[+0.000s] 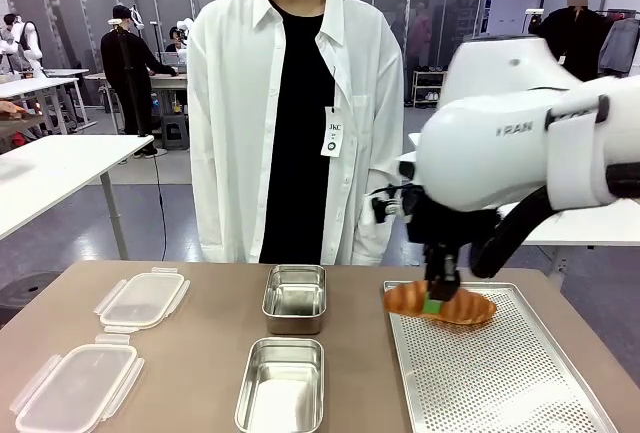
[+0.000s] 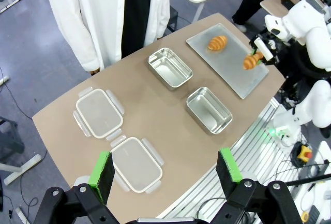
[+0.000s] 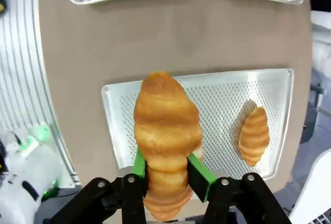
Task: Place the bread into the airtight container.
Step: Pick up a Butter Roll and place it into an empty Airtight Container.
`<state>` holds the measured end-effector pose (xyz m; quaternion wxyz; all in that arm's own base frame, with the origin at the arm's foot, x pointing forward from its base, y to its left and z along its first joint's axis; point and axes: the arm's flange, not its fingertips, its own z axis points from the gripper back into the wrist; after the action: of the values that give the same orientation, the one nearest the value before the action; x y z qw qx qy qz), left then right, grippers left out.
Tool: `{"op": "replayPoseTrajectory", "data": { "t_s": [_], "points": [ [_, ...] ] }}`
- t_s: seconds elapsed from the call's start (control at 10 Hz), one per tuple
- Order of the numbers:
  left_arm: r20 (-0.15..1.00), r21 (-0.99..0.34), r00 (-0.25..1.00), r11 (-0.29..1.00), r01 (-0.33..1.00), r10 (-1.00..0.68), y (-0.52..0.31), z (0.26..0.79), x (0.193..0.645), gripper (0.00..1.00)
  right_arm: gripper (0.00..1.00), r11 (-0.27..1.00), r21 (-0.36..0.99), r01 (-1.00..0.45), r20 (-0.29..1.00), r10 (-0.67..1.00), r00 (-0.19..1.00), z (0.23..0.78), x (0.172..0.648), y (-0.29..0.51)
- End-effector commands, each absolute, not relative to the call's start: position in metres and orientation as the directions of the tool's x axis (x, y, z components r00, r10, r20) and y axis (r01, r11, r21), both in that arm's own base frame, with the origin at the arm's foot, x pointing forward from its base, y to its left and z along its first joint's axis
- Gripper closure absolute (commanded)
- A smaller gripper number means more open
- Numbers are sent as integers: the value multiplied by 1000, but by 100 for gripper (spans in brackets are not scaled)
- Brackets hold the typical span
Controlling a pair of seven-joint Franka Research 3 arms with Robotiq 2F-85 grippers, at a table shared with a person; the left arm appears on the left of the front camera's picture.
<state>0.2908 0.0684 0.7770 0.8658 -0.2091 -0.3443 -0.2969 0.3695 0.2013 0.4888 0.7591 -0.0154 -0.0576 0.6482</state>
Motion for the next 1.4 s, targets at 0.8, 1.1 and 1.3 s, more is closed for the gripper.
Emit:
{"op": "replayPoseTrajectory", "data": {
  "t_s": [0.8,1.1,1.3],
  "points": [
    [722,-156,581,730,665,-375,68,778,290,0,65,230,-93,-969,149,965,215,446,308,374],
    [722,-156,581,730,665,-375,68,778,290,0,65,239,-90,-967,154,963,223,442,314,364],
    [722,-156,581,730,665,-375,68,778,290,0,65,239,-90,-967,154,963,223,442,314,364]
  ]
}}
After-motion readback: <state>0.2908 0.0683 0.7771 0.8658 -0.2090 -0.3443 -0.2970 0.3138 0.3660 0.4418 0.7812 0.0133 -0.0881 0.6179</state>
